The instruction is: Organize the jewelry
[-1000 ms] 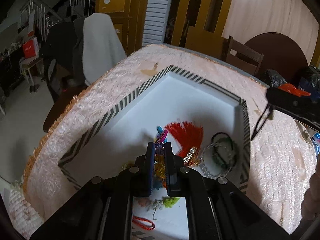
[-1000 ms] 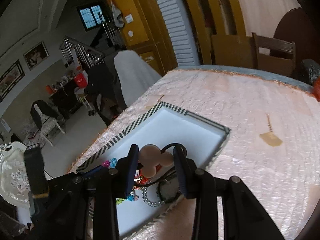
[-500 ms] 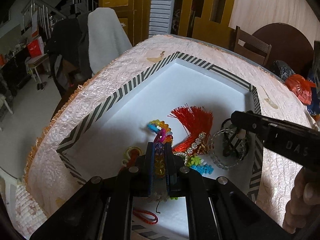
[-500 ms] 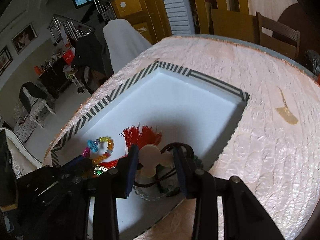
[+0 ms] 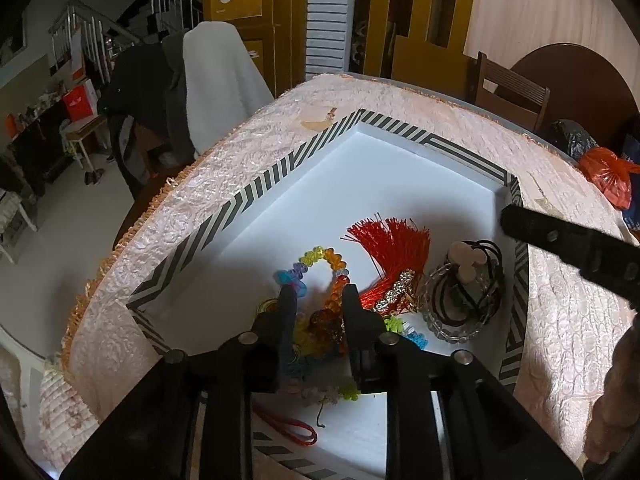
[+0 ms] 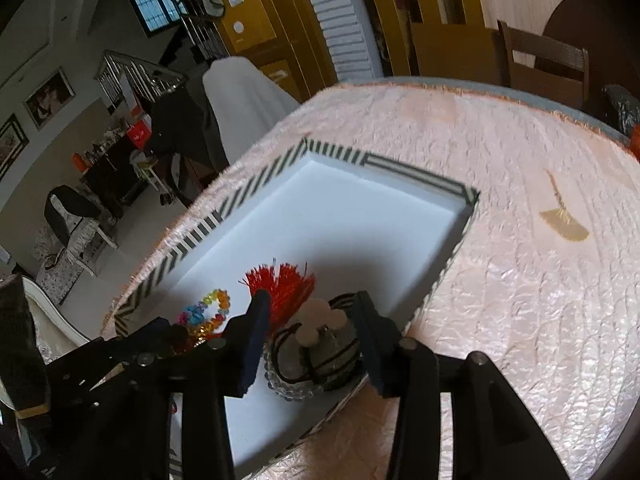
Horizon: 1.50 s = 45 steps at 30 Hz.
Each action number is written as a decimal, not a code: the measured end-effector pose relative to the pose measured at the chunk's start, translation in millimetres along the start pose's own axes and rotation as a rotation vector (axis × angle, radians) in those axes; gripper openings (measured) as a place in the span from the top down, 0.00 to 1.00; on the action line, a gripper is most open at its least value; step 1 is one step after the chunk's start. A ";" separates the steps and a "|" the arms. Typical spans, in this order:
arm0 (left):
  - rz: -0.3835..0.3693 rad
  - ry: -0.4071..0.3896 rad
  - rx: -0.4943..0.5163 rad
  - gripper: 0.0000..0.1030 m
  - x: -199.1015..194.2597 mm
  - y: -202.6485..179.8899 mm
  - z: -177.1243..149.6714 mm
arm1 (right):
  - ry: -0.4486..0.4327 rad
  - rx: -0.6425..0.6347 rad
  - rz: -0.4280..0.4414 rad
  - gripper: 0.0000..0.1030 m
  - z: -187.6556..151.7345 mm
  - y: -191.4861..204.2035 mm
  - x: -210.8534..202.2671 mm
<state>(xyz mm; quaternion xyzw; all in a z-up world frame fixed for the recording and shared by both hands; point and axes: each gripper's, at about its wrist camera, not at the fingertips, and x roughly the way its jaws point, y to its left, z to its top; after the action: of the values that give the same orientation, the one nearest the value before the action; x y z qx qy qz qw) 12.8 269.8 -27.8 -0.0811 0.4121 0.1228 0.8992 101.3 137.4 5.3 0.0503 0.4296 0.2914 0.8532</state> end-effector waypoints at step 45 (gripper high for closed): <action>-0.123 0.088 0.212 0.00 63.9 -210.2 -16.0 | -0.050 0.306 -0.614 0.36 -142.1 -279.5 -167.1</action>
<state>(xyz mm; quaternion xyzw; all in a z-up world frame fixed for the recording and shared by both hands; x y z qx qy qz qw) 102.0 74.6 -77.4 -0.0158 0.4561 0.0196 0.8896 42.8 -206.9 -60.0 0.0534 0.4425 -0.0481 0.8939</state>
